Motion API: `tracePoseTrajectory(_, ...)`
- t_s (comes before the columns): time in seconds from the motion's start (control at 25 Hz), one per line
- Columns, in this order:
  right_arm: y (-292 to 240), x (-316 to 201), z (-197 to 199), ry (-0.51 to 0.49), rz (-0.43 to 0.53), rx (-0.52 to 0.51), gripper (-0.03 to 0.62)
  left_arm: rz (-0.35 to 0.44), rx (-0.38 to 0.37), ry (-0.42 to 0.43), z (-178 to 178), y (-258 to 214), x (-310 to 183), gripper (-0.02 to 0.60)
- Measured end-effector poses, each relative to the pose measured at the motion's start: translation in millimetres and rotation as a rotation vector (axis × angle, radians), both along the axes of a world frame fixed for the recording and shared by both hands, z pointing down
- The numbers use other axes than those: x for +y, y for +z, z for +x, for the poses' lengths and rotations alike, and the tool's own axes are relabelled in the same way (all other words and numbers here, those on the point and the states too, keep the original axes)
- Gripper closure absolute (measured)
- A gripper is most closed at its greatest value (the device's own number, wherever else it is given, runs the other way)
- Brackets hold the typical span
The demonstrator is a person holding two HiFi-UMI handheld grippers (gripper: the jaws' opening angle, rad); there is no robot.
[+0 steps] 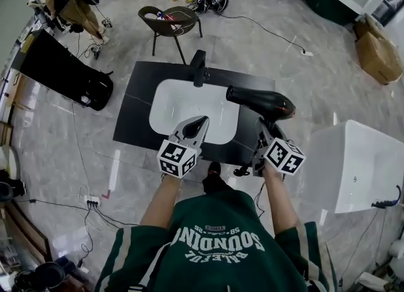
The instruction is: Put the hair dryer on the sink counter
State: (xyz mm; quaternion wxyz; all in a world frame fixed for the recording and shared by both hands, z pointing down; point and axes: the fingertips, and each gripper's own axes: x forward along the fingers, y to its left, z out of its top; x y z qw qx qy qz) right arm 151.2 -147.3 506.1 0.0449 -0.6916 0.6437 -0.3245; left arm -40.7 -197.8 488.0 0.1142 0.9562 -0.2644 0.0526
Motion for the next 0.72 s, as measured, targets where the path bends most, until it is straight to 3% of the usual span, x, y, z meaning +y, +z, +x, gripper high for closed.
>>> tracePoseTrajectory(0.72,21,-94,39,0.028,-0.034,0.095,0.396,-0.022,-0.026,0.034,33,10,-86,0.57)
